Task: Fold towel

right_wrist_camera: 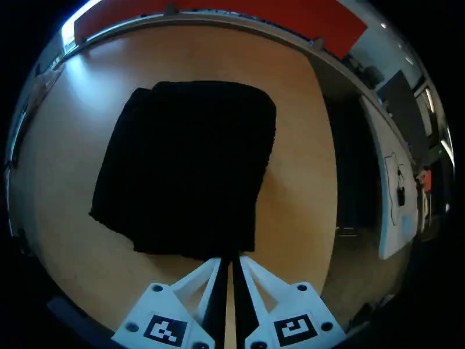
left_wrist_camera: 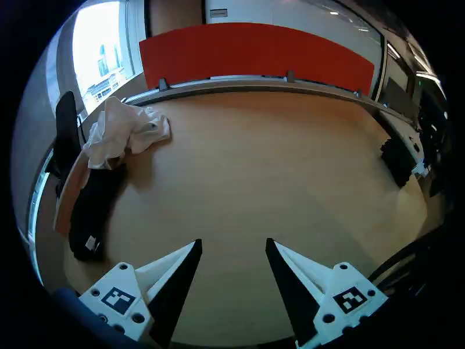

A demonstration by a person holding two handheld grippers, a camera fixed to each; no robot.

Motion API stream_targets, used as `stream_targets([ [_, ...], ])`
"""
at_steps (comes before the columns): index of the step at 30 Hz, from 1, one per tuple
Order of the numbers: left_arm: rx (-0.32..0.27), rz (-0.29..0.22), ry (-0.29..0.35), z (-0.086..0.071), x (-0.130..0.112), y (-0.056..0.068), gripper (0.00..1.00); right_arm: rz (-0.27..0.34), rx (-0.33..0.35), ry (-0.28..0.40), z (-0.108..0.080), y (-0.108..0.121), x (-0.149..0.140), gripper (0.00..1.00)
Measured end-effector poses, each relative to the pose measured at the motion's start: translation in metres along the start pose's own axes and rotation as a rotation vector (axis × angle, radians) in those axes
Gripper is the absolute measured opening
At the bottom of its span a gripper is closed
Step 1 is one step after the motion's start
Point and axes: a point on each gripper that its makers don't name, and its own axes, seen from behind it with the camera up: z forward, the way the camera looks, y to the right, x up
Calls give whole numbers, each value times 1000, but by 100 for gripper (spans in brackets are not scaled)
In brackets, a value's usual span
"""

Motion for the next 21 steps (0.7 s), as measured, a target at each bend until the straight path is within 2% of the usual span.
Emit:
stream_targets([
  [7,-1,-8,4,0,1,0,80,-4,-7,24,-7,0,1,8],
  [10,-2,-10,5,0,0,-1,81,3,-13,38,-11,1,2,11],
  [12,-3,-12,6,0,0,-1,81,7,-20,47,-13,2,2,16],
  [15,-5,-14,9,-1,0,-1,80,5,-37,56,-17,5,1,36],
  [18,-8,-15,10,-1,1,-1,81,-1,-55,63,-21,7,0,65],
  [21,-11,-16,12,-1,1,-1,81,-2,-53,67,-24,6,-3,78],
])
